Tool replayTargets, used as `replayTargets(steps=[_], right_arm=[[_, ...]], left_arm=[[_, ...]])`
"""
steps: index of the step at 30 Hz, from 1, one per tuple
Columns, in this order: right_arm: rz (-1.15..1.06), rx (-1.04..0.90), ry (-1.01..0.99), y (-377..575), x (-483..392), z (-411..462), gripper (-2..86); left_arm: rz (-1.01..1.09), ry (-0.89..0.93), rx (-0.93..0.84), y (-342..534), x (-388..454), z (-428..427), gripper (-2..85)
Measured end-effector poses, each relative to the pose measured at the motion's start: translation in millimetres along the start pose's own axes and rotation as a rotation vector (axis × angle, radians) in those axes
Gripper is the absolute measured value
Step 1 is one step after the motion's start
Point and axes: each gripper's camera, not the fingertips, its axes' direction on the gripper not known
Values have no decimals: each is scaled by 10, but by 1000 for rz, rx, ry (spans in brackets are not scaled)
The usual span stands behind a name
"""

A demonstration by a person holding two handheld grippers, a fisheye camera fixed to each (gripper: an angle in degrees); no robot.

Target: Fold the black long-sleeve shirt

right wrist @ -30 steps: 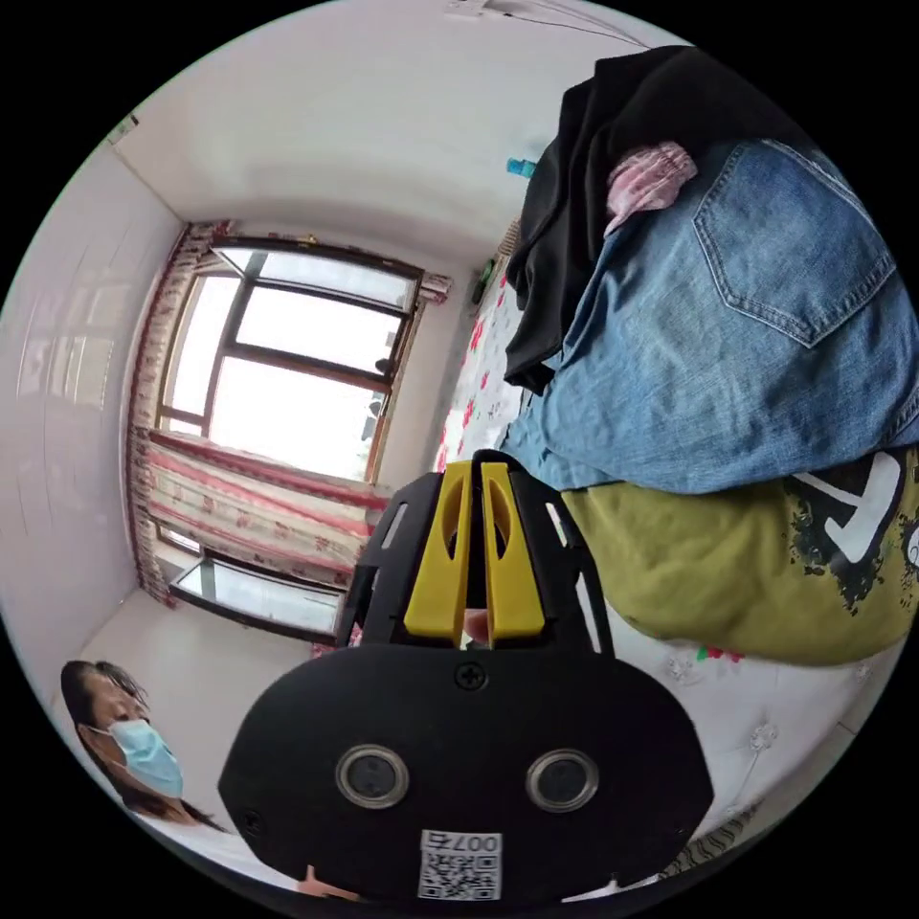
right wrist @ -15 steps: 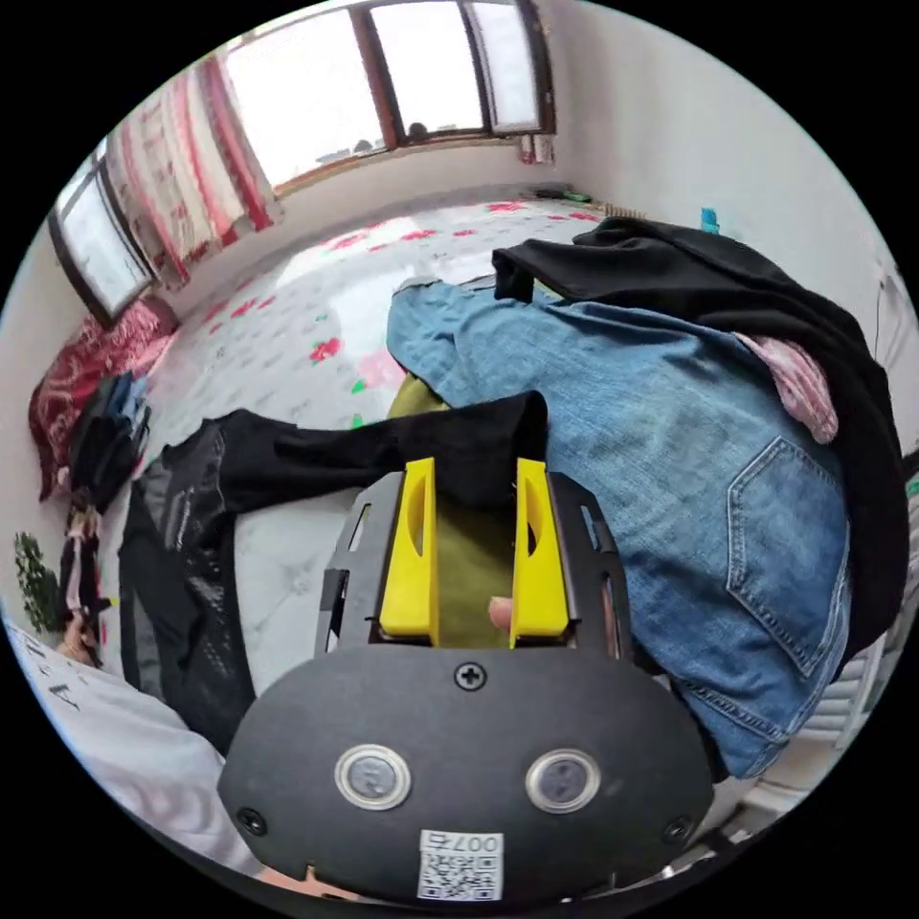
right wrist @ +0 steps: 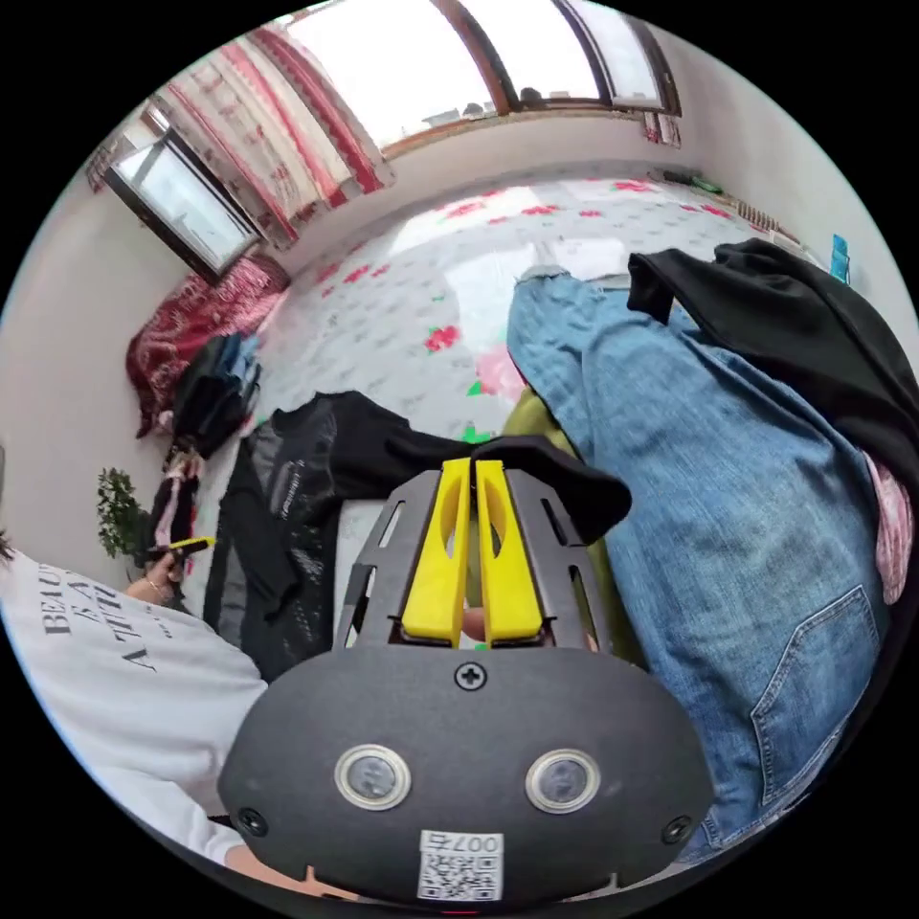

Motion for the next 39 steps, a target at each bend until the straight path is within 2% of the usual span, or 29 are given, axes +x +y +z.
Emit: replayTargets(steps=[2,5,10,13,15,18,24,26,30,33,37,39], right_arm=[[60,264,-111,-185,27,-708,-1],[231,413,-145,-318,270,-1248,-2],[492,291,-10,-344,645,-1049,-3],[554,261,-71,-248,681,-789,-3],[508,253,-111,-255,514,-677,-3],[317,269,-156,-351,-60,-652,-3],[-190,240,-238,-247,-2021,-686,-2],[-380,255,-264,61,-2931,-613,-2],[-621,286,-359,783,-4140,-205,1],[-762,162,-453,1485,-4864,574,7],[-858,-266,-521,2347,-5277,1716,23],[-880,-360,-496,2570,-5267,1953,27]], left_arm=[[4,10,13,29,-37,-2,-10],[1,34,37,113,-135,-10,-10],[-59,71,67,381,-430,6,-10],[-103,90,82,557,-628,-24,-10],[-117,92,101,662,-744,-67,-10],[-136,103,124,826,-927,-116,-10],[-127,199,182,1100,-1125,-167,-10],[-105,238,202,1158,-1136,-170,-10],[-57,319,223,1256,-1182,-116,-9],[-59,342,225,1352,-1301,-63,-9],[-106,378,207,1561,-1618,28,-4],[-123,382,185,1651,-1751,73,2]])
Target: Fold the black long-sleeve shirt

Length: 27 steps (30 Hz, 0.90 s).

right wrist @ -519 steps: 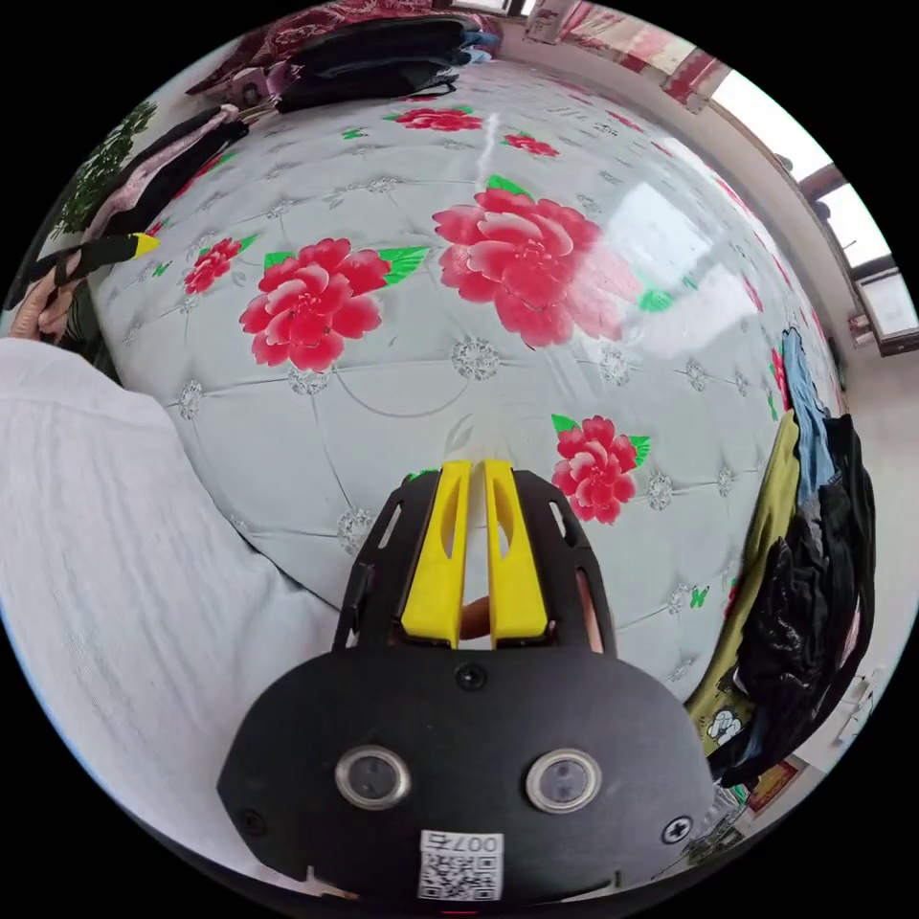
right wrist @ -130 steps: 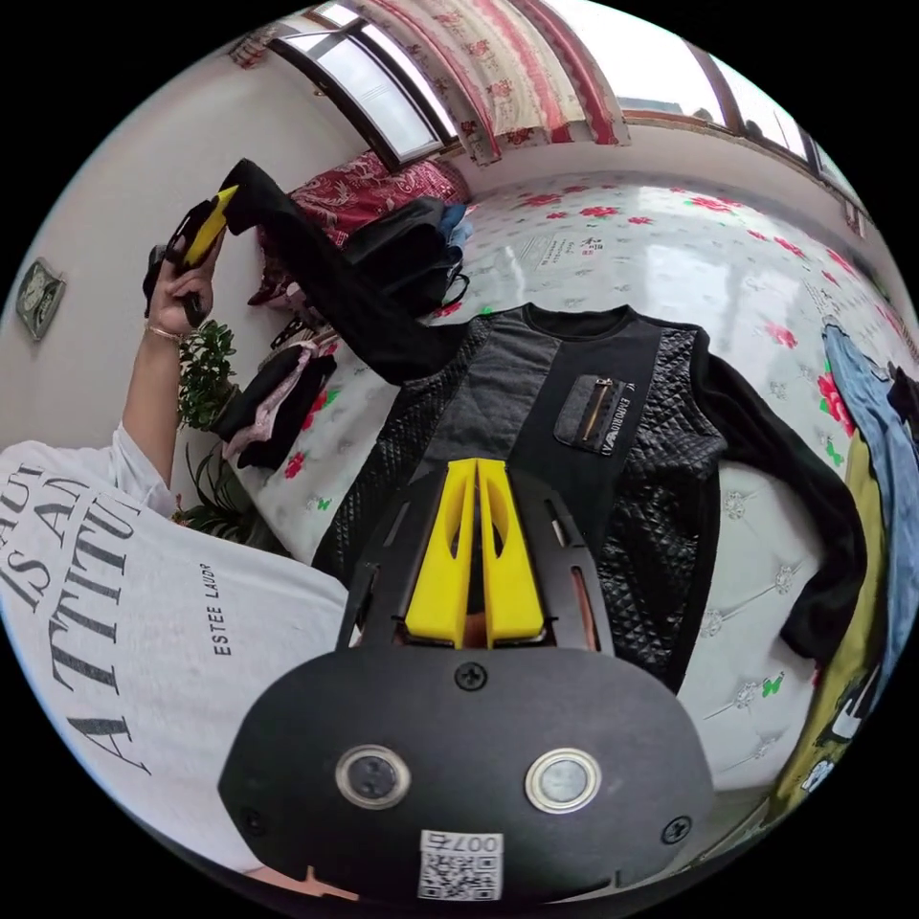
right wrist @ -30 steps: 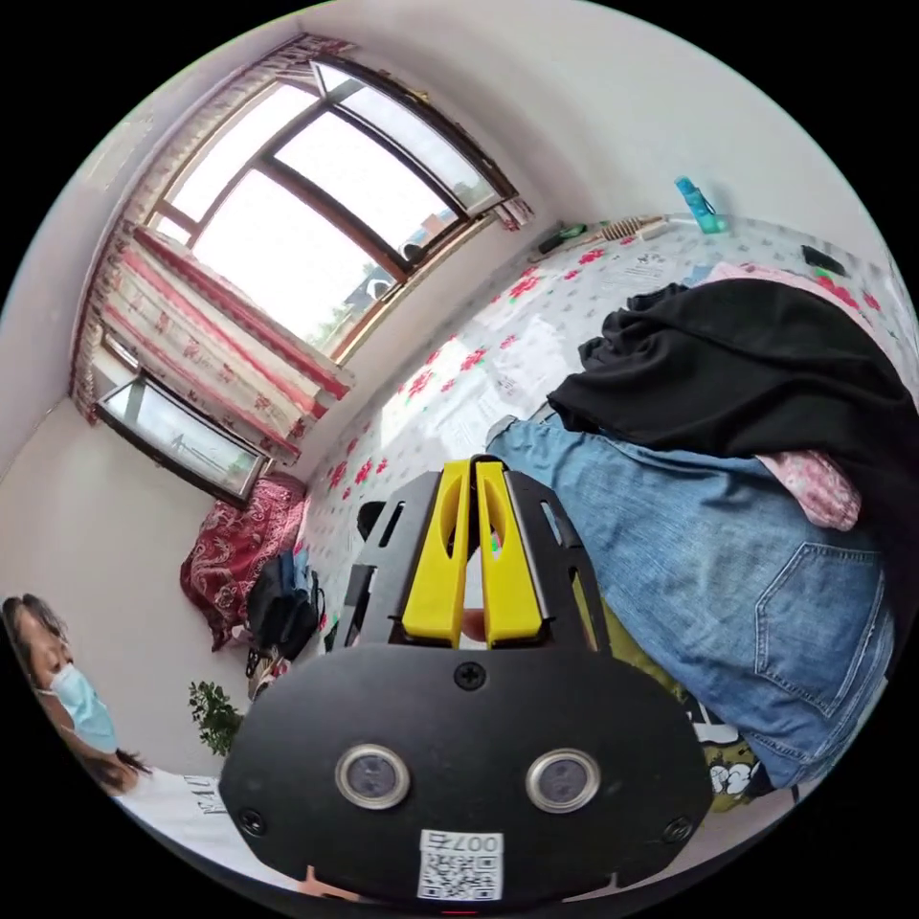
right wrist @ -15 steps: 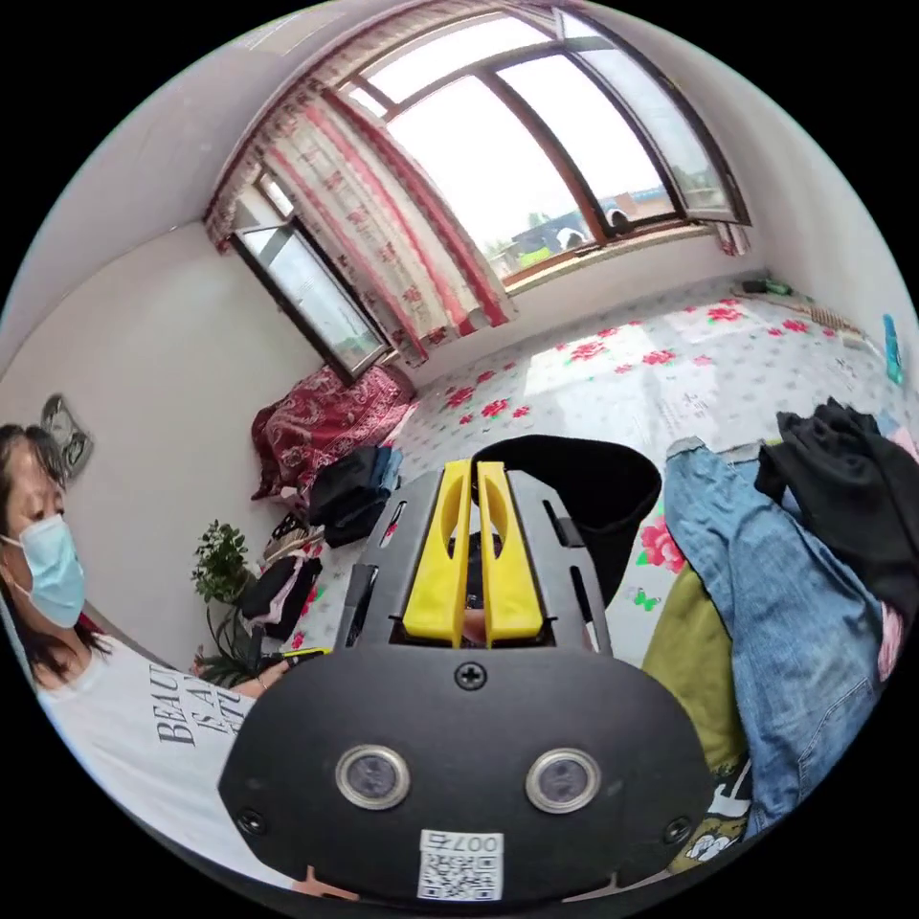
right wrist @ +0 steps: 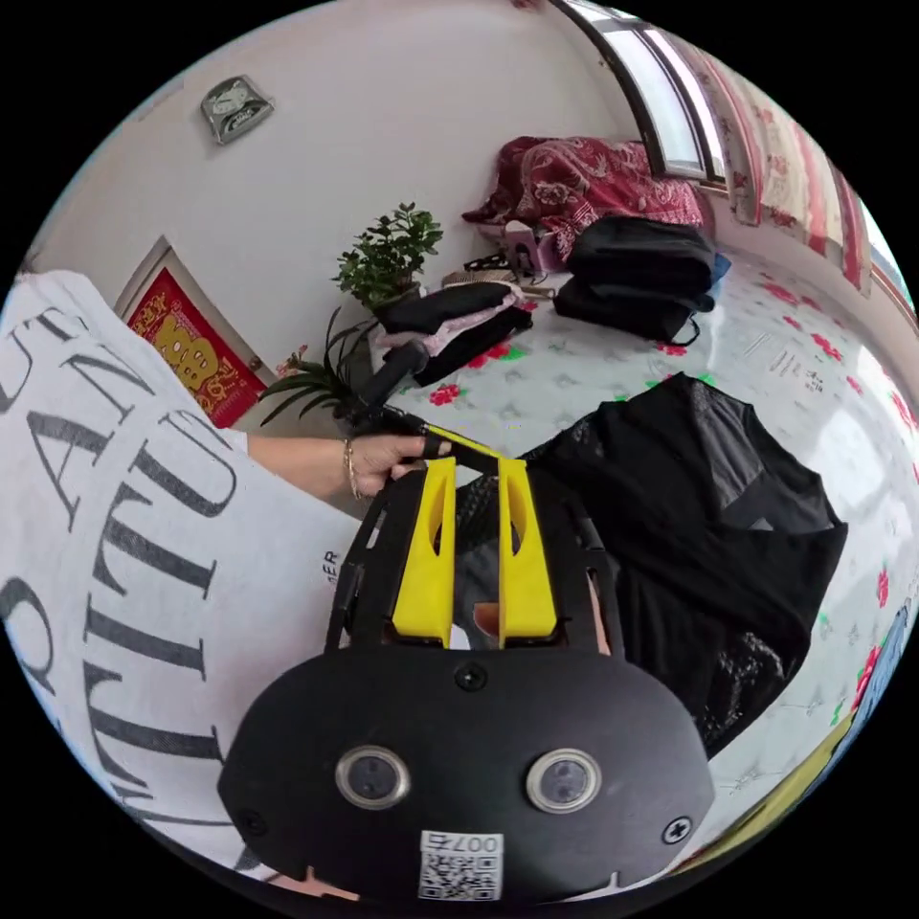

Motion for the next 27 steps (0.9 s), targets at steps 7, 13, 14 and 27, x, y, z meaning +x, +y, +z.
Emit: replayTargets(steps=[7,13,14,27], right_arm=[[268,-94,396,357,1042,42,36],[351,-215,622,337,2066,73,40],[329,-252,632,289,2187,144,41],[90,-487,625,93,2607,741,19]], left_arm=[[3,-31,-36,23,-205,26,61],[121,-75,-1,-474,-35,203,102],[141,-80,-8,-531,-6,249,102],[558,-93,15,-876,732,-99,-1]])
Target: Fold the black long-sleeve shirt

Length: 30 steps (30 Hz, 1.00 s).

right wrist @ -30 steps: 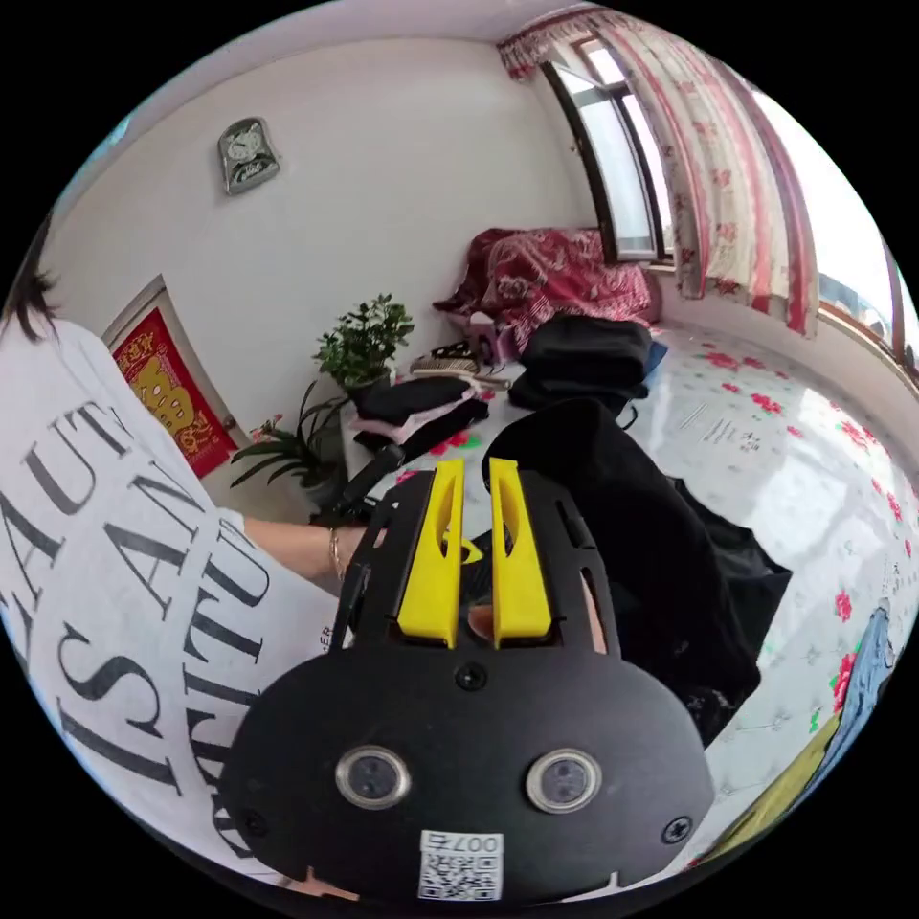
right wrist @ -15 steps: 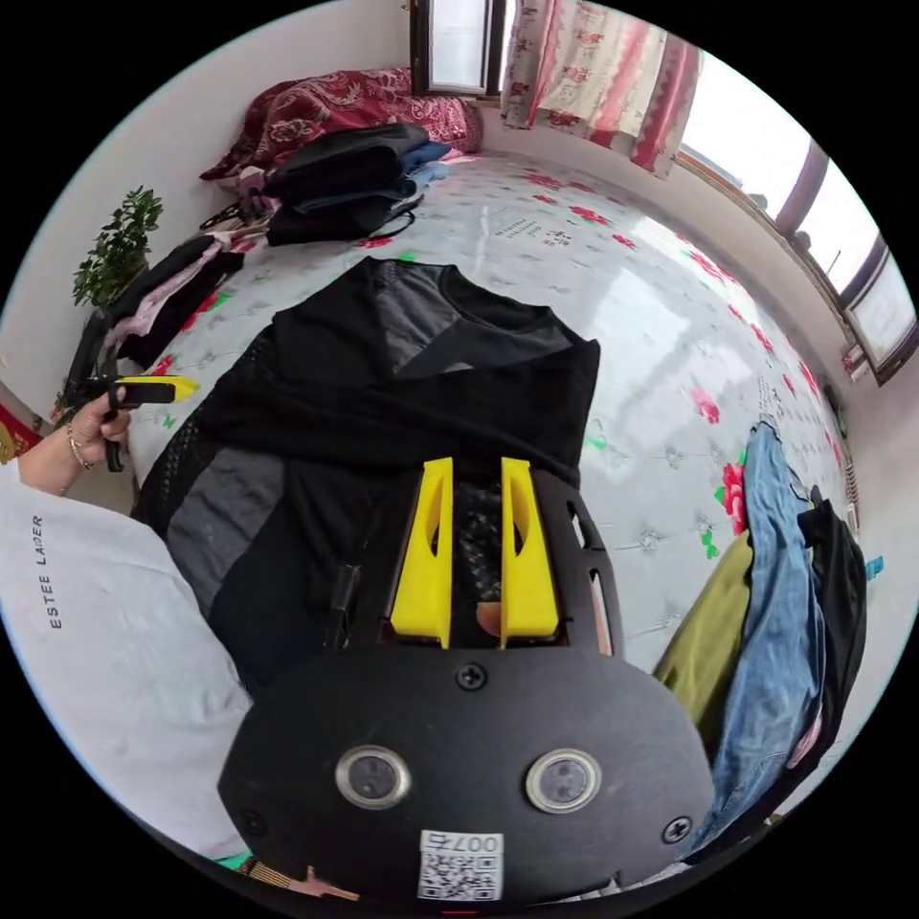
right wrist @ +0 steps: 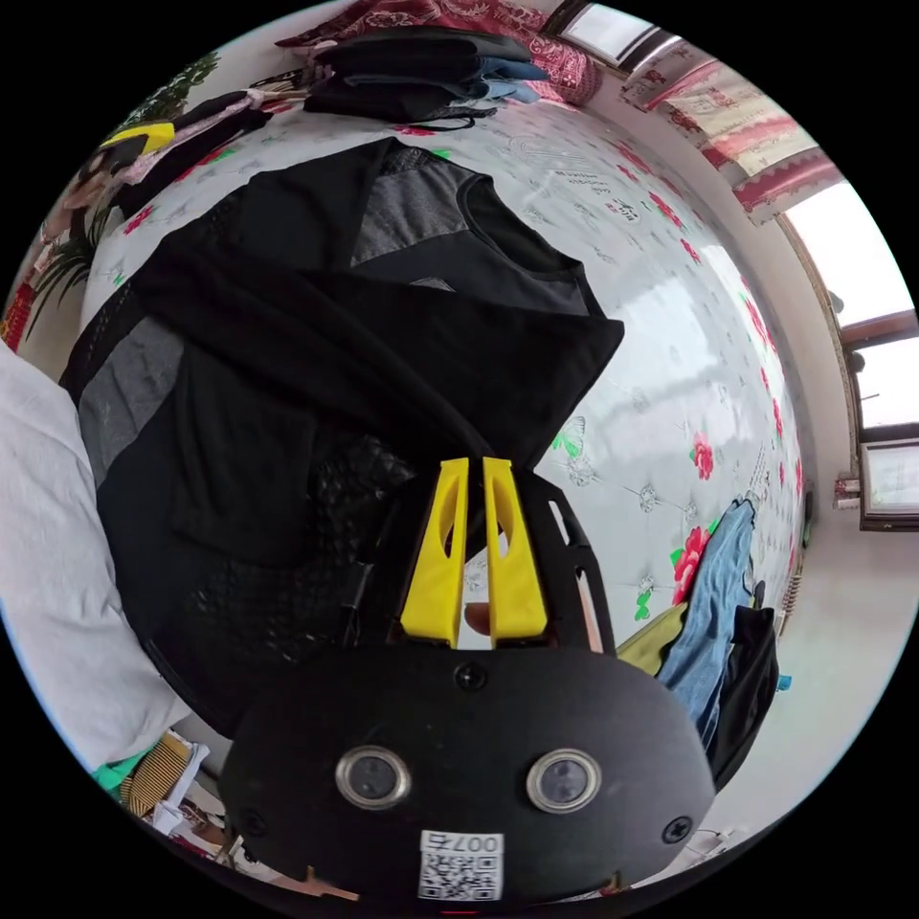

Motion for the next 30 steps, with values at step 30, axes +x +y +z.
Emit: replayTargets(steps=[30], right_arm=[[-139,-138,22,-97,290,219,10]], left_arm=[[-146,19,-499,1411,685,729,33]])
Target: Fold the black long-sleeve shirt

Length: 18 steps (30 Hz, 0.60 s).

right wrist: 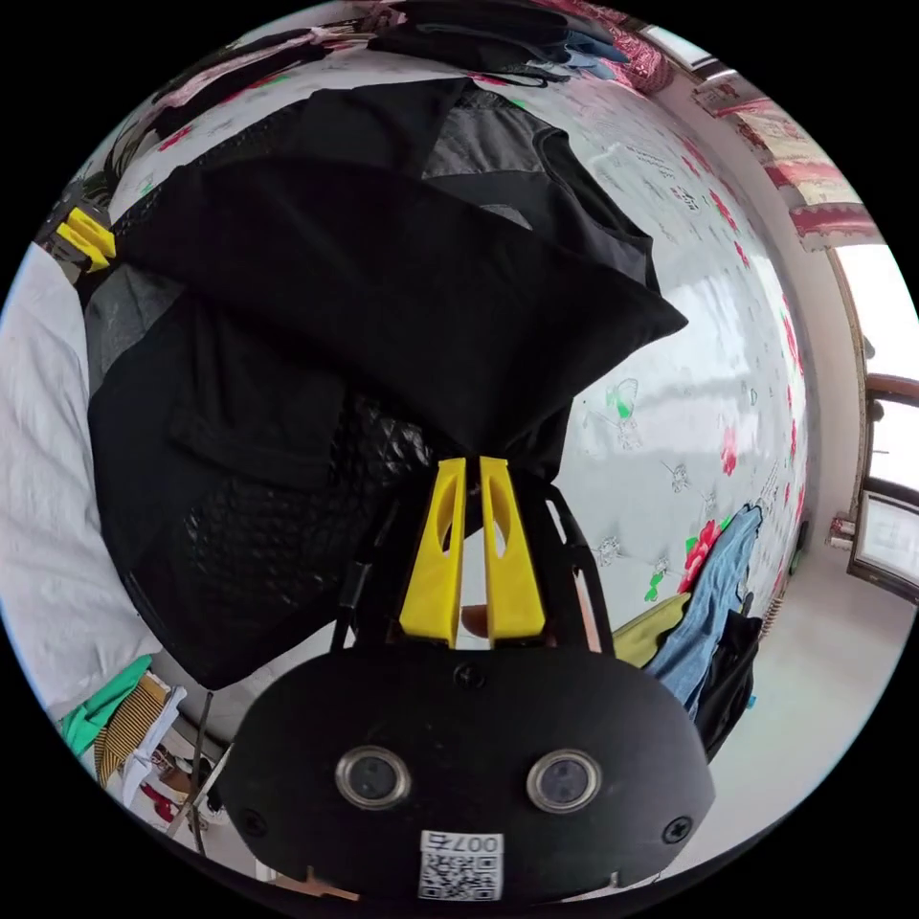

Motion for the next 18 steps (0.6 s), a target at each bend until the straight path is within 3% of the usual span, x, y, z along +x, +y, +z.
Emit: replayTargets(steps=[6,9,14,18], right_arm=[[12,23,-95,168,522,-317,24],[208,164,-166,242,1072,-503,22],[438,325,-385,-58,1806,-300,13],[547,225,-257,-342,2109,110,2]], left_arm=[[-63,-26,188,-27,-162,-603,1],[-50,16,277,-326,-235,-767,2],[48,4,162,-850,-143,-462,4],[41,-85,-22,-968,-100,-157,-7]])
